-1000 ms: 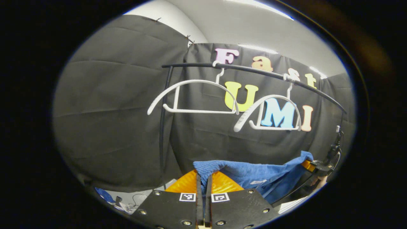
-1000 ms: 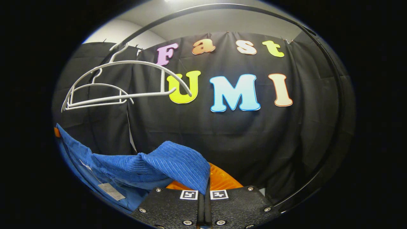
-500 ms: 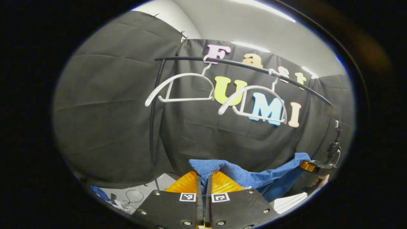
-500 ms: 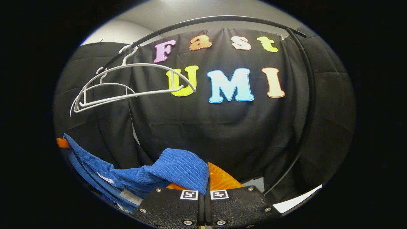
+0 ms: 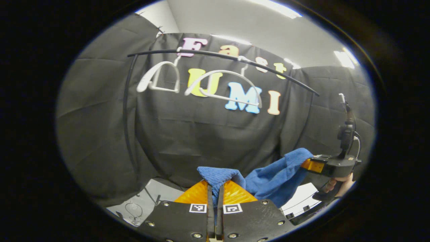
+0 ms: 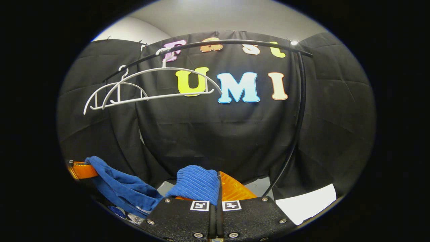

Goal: Grasp the clothes on the hanger with both hands and then place them into the laundry hamper below.

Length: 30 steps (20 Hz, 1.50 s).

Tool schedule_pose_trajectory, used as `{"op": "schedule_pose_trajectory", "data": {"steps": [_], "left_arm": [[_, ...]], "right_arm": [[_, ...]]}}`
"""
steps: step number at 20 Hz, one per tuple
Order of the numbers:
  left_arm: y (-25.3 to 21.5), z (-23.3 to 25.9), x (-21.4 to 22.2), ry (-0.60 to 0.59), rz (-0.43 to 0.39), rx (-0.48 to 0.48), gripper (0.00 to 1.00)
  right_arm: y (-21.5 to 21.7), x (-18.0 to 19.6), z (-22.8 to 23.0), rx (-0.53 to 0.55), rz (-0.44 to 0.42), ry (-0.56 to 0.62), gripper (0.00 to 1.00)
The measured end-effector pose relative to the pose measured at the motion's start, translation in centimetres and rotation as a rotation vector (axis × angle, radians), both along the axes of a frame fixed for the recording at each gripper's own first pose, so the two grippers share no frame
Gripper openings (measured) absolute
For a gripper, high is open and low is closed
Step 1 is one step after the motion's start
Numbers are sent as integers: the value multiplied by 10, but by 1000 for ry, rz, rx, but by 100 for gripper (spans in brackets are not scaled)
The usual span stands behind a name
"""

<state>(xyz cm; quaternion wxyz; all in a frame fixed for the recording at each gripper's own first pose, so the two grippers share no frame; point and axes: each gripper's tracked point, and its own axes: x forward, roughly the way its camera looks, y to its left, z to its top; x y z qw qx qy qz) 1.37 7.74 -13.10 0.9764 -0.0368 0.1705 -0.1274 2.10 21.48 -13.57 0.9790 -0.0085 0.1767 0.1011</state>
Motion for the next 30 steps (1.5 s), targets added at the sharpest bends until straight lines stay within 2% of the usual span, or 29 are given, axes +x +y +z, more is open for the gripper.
{"op": "schedule_pose_trajectory", "data": {"steps": [2,6,12,21,25,30], "left_arm": [[-16,-1,-8,12,-51,-16,3],[-33,0,-21,44,-69,-88,3],[-37,-15,-18,69,-40,-116,3],[-29,-109,-15,210,-1,-41,3],[-30,-153,-22,275,-7,-14,3],[-15,-198,-19,332,5,23,3]], "right_arm": [[10,-11,3,13,2,5,0],[22,-37,12,24,11,-4,0],[13,-47,0,50,25,22,0],[16,-51,-101,120,19,244,0],[16,-67,-145,112,10,342,1],[16,-70,-189,92,-8,421,0]]}}
